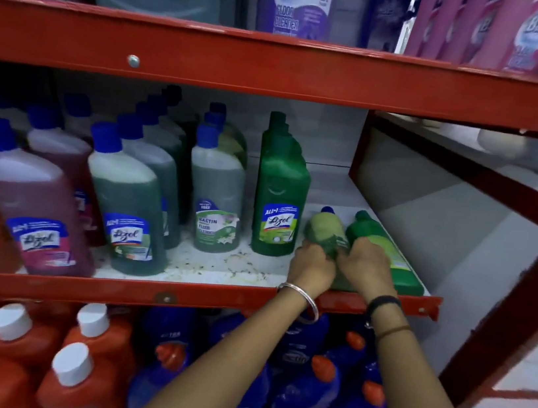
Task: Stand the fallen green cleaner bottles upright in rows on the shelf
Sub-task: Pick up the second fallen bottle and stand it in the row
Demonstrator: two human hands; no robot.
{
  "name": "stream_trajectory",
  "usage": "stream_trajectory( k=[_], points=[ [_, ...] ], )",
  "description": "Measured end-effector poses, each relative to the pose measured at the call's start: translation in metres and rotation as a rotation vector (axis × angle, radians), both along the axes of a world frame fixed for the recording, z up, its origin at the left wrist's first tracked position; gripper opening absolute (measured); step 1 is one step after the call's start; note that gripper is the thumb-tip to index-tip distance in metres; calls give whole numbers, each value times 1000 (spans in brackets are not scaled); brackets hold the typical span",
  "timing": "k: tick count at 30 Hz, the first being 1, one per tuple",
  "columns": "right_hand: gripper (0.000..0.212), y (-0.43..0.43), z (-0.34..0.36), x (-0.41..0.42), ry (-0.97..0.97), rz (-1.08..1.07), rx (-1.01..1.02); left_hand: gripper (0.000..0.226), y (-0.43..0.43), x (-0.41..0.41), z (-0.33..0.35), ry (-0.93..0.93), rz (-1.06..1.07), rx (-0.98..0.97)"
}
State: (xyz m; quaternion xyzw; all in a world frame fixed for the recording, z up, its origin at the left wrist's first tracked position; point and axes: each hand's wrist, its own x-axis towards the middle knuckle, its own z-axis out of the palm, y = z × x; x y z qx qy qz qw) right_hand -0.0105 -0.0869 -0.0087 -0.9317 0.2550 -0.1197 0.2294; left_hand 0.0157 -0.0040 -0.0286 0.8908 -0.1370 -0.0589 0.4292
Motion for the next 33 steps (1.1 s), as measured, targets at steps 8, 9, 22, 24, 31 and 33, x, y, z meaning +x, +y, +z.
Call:
stream_trajectory(
  k=[8, 9, 22, 24, 31, 33],
  points=[
    [43, -31, 17, 12, -56, 69, 312, 51, -11, 16, 0, 382, 159, -528],
    [47, -34, 13, 14, -55, 71, 443, 51, -9, 15, -3, 400, 157, -594],
    [19, 14, 18, -28, -304, 493, 934, 39, 81, -21, -13, -9, -168, -755],
    [31, 35, 16, -26, -317, 568, 825, 42, 104, -27, -17, -63, -116, -751],
    [37, 107, 11, 3, -401, 732, 812, 53, 167, -17, -7, -301, 82, -629],
    [43, 120, 7, 11, -409, 728, 794, 52, 178, -10, -7, -322, 125, -587]
  ],
)
